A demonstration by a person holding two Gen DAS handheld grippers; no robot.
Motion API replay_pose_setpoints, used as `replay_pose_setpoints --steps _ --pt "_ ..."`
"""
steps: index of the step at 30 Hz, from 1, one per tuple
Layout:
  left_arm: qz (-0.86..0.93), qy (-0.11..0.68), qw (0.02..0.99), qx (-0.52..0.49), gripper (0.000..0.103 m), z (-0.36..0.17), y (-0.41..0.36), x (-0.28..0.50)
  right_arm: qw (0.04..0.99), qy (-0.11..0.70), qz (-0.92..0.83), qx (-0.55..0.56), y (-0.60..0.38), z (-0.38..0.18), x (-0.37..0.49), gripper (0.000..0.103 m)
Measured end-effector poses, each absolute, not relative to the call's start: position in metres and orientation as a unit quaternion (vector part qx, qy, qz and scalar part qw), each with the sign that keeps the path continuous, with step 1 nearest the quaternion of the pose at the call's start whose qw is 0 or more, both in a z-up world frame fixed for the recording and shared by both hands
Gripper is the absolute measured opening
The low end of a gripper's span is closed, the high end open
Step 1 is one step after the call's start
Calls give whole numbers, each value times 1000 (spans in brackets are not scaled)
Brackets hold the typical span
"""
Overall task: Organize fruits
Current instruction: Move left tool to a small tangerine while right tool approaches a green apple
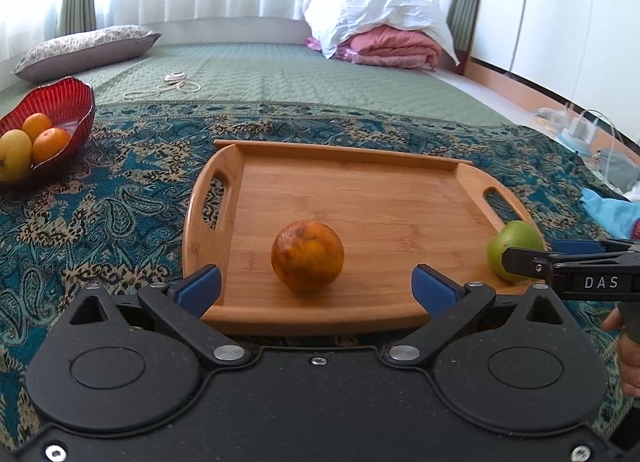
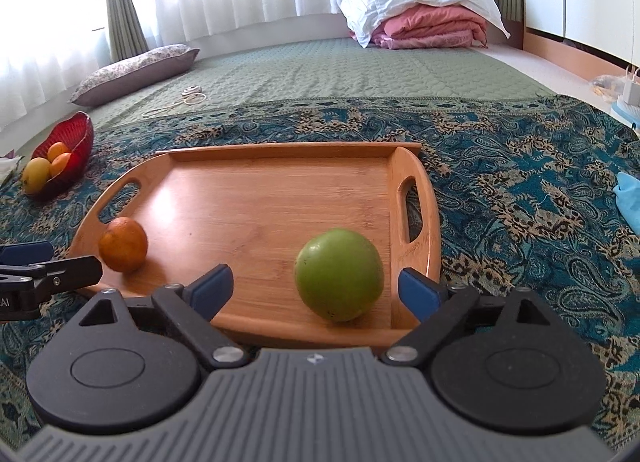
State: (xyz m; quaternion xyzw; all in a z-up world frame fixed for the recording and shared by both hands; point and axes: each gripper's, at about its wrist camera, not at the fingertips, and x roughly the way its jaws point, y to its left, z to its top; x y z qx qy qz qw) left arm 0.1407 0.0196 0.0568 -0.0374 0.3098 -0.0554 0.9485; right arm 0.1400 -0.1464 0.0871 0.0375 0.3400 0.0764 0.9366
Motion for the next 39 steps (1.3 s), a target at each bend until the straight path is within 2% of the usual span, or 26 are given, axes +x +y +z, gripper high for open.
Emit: replay_pose_setpoints --steps 13,26,39 --pt "-73 281 956 -32 103 58 14 95 950 298 97 12 -133 94 95 103" --pt "-62 266 962 -23 103 45 15 64 961 258 92 -37 -114 84 55 103" --pt "-46 267 963 -4 103 26 16 44 965 246 80 -36 -108 65 31 103"
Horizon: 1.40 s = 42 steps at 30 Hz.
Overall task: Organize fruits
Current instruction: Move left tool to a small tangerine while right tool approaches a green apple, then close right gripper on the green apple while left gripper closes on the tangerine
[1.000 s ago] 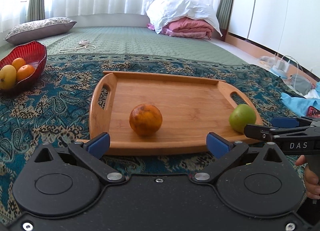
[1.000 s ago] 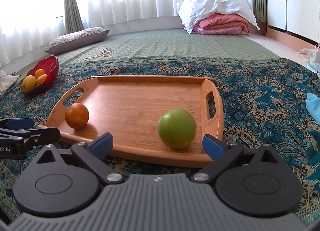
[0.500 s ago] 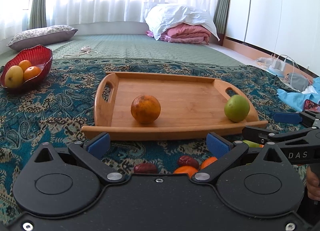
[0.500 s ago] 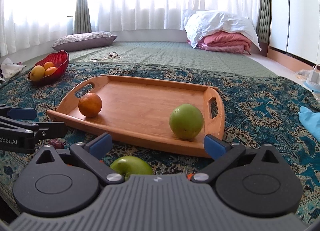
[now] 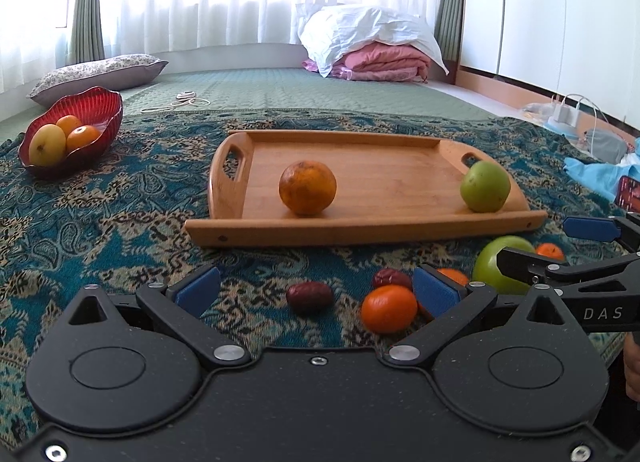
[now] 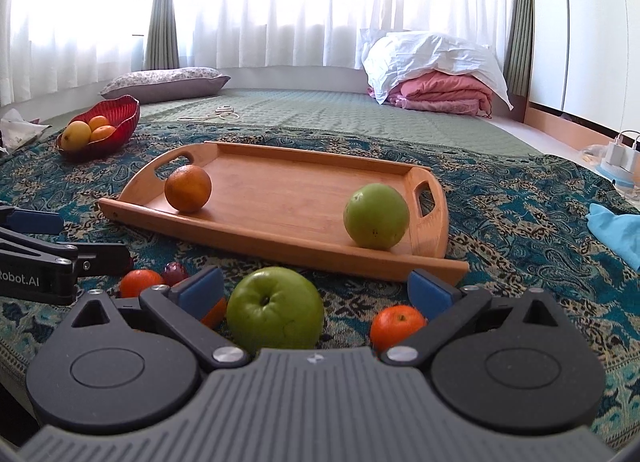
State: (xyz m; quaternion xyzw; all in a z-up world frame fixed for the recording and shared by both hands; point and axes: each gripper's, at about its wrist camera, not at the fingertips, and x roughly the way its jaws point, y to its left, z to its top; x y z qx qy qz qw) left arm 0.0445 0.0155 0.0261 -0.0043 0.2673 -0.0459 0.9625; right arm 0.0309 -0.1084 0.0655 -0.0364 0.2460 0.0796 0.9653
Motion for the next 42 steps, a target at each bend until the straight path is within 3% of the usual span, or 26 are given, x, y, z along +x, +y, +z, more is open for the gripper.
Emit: replay_pose_setpoints --steps 12,16,18,20,21,26,39,42 --pt "-49 275 960 3 100 18 8 36 962 255 79 -57 -99 52 19 103" --pt "-53 277 959 3 89 16 8 33 961 253 86 -65 -95 49 15 99" --pt "-55 278 959 3 79 16 7 31 961 254 89 -68 -94 49 15 94" --pt "-74 284 956 -8 60 17 7 28 960 254 91 -71 -93 49 14 88" --pt "-84 287 954 -14 58 16 6 27 960 254 93 -72 -93 49 14 86" --pt "-106 292 950 -14 55 15 -4 26 957 259 102 -81 -90 44 14 75" --pt "-110 294 948 -54 54 4 -7 48 957 259 100 -88 -83 35 29 71" --pt "-125 294 945 -65 41 4 -4 50 956 265 99 -79 -85 32 34 69"
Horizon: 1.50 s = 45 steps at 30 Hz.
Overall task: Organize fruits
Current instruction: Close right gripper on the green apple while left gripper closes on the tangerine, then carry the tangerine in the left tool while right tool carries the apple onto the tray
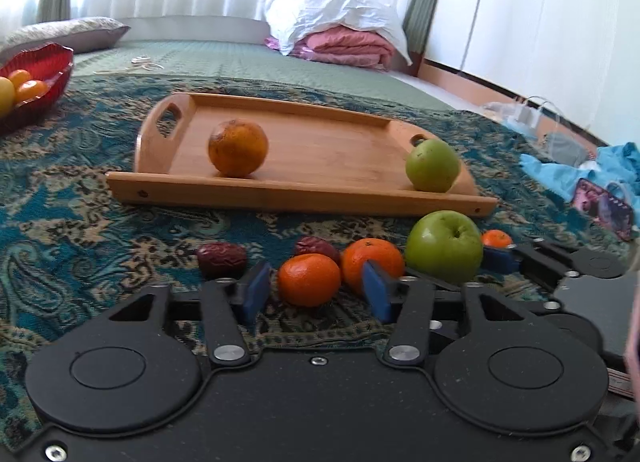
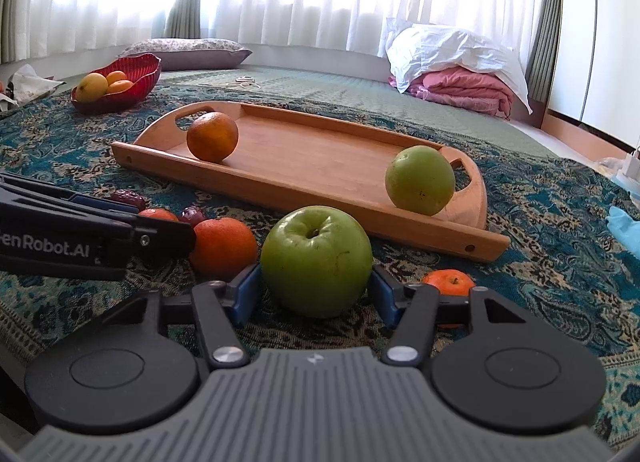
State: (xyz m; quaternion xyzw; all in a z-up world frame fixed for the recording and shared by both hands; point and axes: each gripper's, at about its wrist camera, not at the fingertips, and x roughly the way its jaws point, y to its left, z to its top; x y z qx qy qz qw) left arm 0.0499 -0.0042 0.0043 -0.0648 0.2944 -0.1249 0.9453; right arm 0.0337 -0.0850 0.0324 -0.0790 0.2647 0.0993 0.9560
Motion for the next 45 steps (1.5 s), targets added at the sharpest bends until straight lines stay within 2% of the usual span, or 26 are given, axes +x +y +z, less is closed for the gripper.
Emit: replay_pose_setpoints --steps 1,2,5,12,23,29,35,45 --pt "-129 294 945 -68 32 5 -3 50 956 266 99 -74 -86 31 35 67" --pt "-128 291 946 -66 31 6 -3 49 956 267 99 -69 -86 30 36 66" --pt "-127 285 949 -48 31 10 -7 47 958 264 96 -58 -87 30 37 60" --pt "-124 247 961 -17 31 28 -15 37 962 253 96 -38 -93 37 31 59" --pt "-98 235 967 -19 31 50 -12 54 971 226 79 19 -114 66 41 59" --pt "-85 227 970 -32 31 70 -2 82 974 216 64 42 -129 90 65 59" --pt "-80 232 968 -53 31 86 11 122 968 238 45 71 -145 107 106 59" --pt "-53 264 961 -60 31 83 27 185 958 279 16 61 -154 106 165 59"
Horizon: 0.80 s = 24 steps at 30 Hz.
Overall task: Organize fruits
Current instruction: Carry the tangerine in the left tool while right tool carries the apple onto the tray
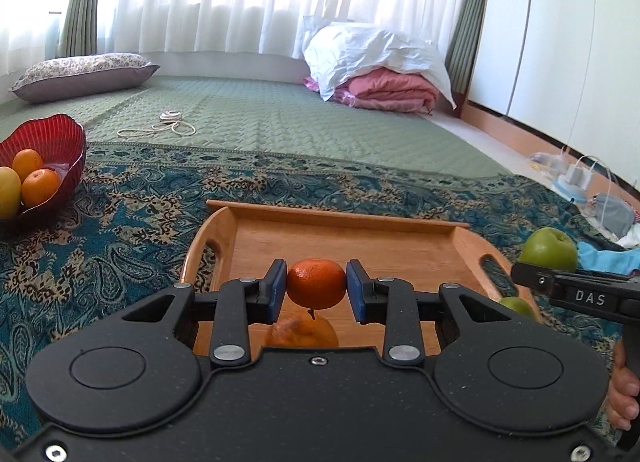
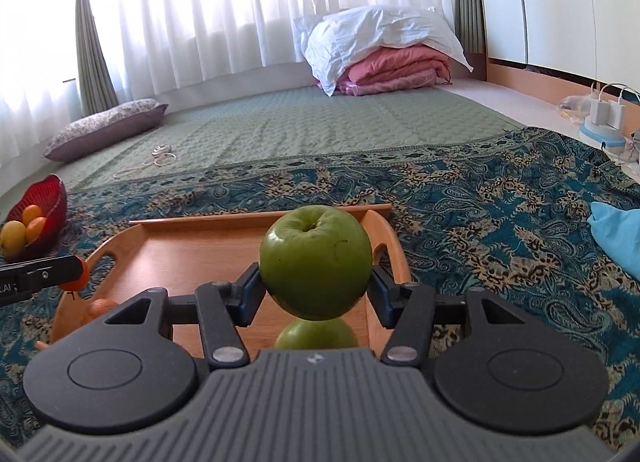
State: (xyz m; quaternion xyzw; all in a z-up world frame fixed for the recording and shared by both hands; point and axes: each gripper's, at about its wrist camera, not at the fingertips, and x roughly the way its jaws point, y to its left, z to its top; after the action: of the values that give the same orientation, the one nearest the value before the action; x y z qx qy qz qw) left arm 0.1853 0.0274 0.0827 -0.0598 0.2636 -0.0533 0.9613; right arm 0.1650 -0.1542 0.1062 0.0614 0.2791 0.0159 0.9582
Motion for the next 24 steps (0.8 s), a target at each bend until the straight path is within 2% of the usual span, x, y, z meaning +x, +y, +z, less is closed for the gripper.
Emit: replay_pose_setpoints --steps 7,24 --pt "-34 292 954 -52 30 62 31 213 951 304 2 61 -156 93 187 59" --pt "-30 327 943 -55 30 47 34 244 931 357 2 72 -163 77 214 58"
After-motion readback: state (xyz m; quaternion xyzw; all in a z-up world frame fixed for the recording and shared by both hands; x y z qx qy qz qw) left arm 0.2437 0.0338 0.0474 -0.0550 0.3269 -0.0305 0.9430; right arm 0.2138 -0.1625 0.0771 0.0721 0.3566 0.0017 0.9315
